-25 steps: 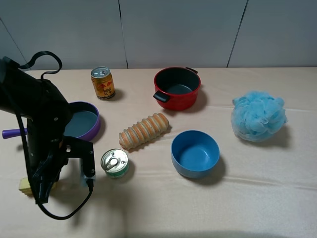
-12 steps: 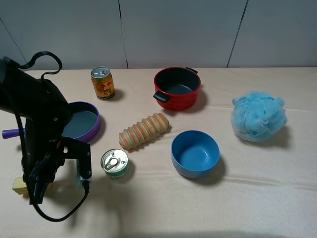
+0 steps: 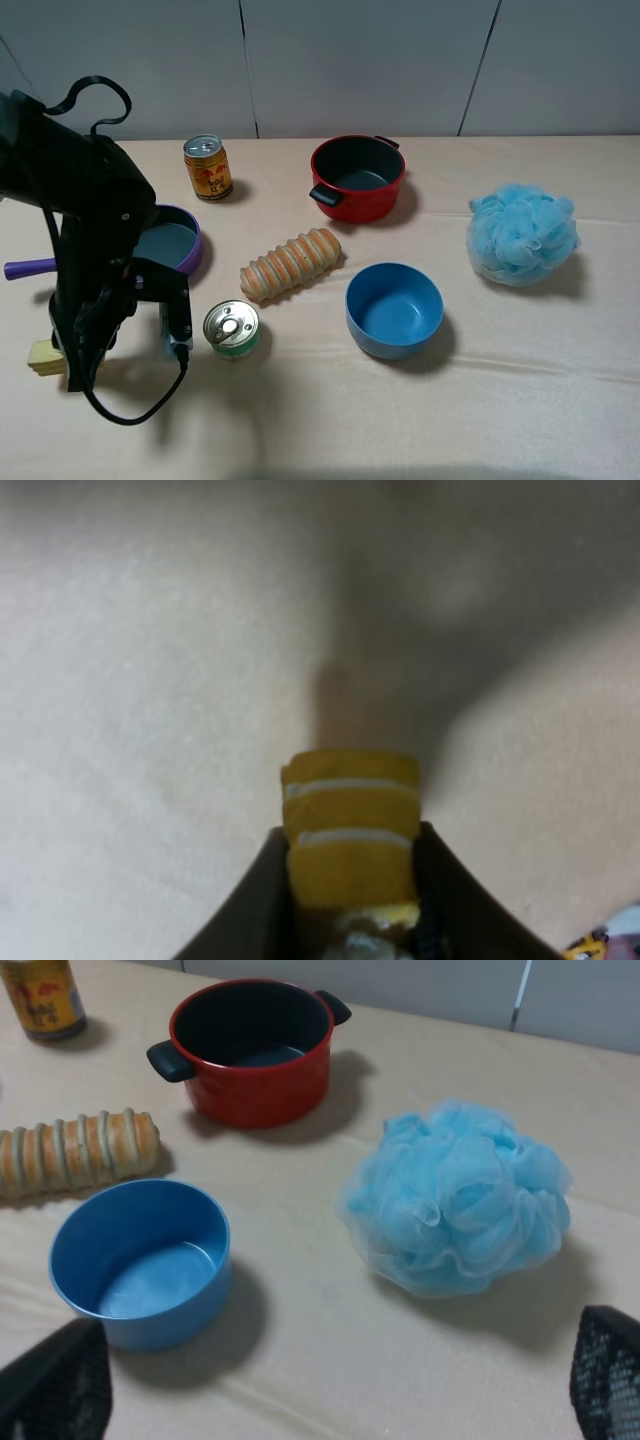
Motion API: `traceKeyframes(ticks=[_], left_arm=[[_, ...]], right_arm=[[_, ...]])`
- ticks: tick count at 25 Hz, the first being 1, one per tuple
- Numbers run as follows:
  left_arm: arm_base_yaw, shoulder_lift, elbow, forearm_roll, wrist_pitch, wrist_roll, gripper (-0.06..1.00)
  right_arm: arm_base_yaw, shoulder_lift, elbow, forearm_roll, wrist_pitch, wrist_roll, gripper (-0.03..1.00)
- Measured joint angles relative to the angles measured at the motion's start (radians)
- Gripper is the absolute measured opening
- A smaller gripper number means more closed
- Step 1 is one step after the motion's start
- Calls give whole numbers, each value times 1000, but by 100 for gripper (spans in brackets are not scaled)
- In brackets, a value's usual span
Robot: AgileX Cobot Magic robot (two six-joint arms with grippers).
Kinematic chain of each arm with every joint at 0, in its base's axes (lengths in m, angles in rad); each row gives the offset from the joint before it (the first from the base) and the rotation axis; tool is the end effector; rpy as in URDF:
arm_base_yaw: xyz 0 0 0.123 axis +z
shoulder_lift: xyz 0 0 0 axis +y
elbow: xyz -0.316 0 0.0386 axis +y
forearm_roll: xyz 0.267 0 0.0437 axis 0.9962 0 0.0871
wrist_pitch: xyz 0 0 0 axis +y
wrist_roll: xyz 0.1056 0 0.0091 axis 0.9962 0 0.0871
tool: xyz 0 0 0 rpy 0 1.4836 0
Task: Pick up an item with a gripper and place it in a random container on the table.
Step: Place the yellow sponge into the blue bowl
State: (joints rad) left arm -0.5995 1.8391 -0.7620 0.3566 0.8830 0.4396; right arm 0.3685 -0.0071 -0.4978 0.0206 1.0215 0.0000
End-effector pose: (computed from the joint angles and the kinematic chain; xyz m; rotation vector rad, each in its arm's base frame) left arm 0.2297 -0.1223 0.1047 -1.7283 -2.2531 -0.3759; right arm -0.0076 -0.0009 0.2825 -0.3687 1.9754 0.2605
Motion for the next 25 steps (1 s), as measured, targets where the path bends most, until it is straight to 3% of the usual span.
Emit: traceKeyframes(ticks=[6, 15, 25], left_arm=[[-13, 0, -75, -80, 60, 0, 23], [-113, 1, -241, -85, 275, -36, 23], [-276, 1, -454, -90, 288, -85, 23]], right_arm=[[0, 0, 0, 0, 0, 0, 69], [0, 0, 0, 0, 0, 0, 69], [0, 0, 0, 0, 0, 0, 69]])
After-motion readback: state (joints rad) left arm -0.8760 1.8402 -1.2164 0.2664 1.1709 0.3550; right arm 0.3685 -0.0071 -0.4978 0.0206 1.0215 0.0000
